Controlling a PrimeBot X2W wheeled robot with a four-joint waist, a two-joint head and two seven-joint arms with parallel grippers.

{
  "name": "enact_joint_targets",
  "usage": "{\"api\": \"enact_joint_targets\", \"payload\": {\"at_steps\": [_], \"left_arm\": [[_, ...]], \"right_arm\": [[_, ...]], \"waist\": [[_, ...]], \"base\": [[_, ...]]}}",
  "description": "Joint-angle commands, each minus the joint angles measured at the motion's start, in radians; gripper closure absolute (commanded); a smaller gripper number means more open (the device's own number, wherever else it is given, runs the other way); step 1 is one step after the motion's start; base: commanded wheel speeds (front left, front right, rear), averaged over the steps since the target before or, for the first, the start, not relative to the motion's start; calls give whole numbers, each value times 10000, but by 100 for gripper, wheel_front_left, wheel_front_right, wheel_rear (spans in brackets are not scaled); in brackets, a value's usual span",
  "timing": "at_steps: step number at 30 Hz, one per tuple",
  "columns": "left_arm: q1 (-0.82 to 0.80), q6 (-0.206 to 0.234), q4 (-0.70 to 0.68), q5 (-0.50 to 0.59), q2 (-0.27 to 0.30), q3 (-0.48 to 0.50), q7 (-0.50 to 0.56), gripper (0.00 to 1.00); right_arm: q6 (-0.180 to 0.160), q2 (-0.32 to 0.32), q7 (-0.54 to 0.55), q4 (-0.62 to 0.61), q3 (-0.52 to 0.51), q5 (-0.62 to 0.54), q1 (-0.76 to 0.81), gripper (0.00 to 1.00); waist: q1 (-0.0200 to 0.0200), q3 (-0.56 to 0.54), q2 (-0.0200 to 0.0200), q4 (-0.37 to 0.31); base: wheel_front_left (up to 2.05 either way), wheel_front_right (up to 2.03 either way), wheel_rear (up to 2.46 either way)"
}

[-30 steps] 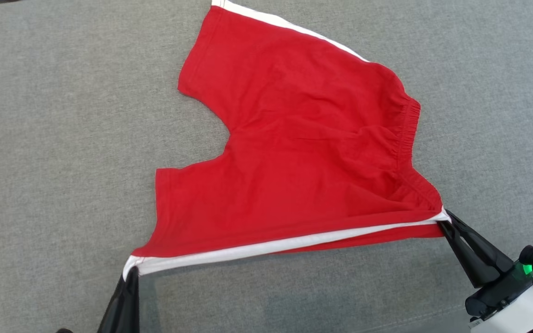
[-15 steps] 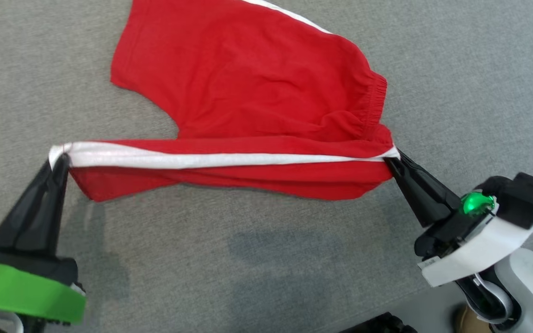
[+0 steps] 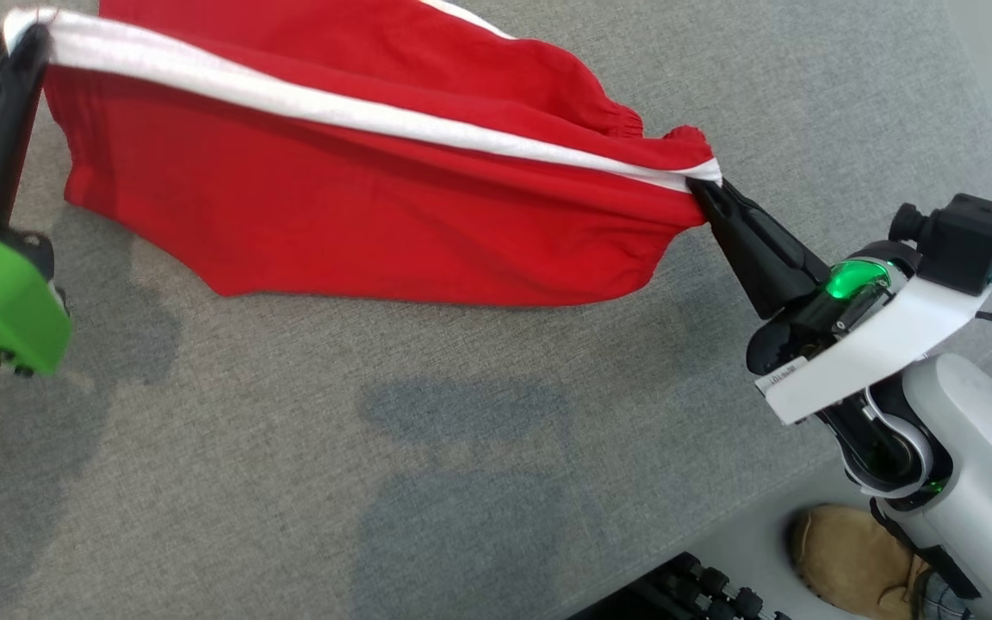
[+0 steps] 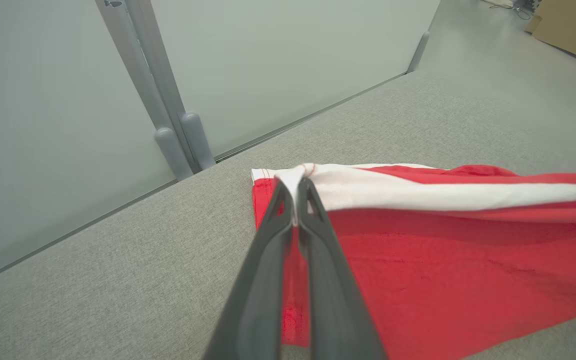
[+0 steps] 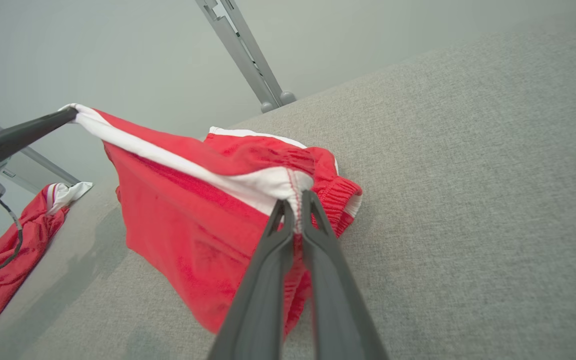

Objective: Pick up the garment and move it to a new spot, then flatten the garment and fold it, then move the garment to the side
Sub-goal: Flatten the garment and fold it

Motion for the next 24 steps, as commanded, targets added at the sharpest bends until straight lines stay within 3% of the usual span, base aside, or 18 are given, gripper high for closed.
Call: {"api": "enact_joint_targets", "payload": {"at_steps": [1,7,13,18,24], "left_arm": [[-385,-88,225,80,-99,-104,80,100],[-2552,-741,2239,406,-704,-1286,896,100],[-4154,-1435,4234,848,-1236,-2189,1449,100],[-4938,-1686,5678,1092,-1673,-2711,1762,100],[-5582,-1923,6999,1310,-2234,-3047,1409,100]], "right_arm": [[-15,80,57,88,-23,78,-140,100],[-15,874,235,958,-120,252,-687,100],[-12,1580,179,1953,77,-332,-1555,100],[-12,2137,100,2910,123,-559,-2152,100],[-12,2540,-32,3843,71,-758,-2571,100]], "waist": [[0,63,0,-60],[0,161,0,-226],[0,197,0,-325],[0,241,0,-313],[0,348,0,-262]], "base": [[0,0,0],[0,0,0],[0,0,0],[0,0,0],[0,0,0]]}}
